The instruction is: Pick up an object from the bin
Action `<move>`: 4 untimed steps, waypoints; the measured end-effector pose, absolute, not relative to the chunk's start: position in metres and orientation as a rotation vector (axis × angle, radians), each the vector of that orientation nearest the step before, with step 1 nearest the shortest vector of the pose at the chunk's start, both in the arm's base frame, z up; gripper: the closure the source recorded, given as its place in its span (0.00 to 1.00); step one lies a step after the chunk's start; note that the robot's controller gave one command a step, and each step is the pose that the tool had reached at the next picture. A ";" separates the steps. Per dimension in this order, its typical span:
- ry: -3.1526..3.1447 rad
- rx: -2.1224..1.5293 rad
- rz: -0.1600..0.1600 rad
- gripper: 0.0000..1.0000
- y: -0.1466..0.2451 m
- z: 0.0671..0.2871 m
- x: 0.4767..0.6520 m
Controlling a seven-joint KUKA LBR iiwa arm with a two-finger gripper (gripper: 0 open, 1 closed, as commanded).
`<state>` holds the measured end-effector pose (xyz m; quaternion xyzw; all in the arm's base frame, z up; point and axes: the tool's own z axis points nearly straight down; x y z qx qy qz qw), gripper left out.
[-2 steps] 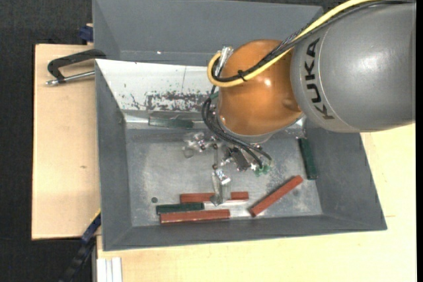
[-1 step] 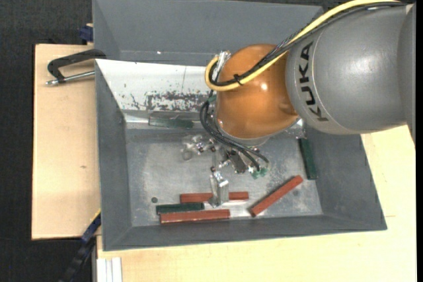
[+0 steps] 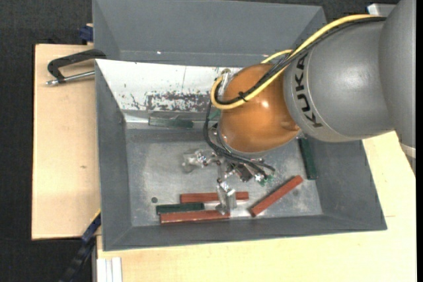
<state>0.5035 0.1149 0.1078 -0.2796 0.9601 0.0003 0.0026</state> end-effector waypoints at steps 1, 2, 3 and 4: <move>2.888 -1.200 -0.002 1.00 0.107 0.077 0.495; 2.888 -1.201 -0.001 1.00 0.107 0.077 0.495; 2.912 -1.180 0.004 1.00 0.110 0.128 0.498; 2.892 -1.190 -0.002 1.00 0.111 0.146 0.509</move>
Offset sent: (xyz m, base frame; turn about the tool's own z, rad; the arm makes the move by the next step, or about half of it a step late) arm 0.0000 0.0000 0.0000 0.0000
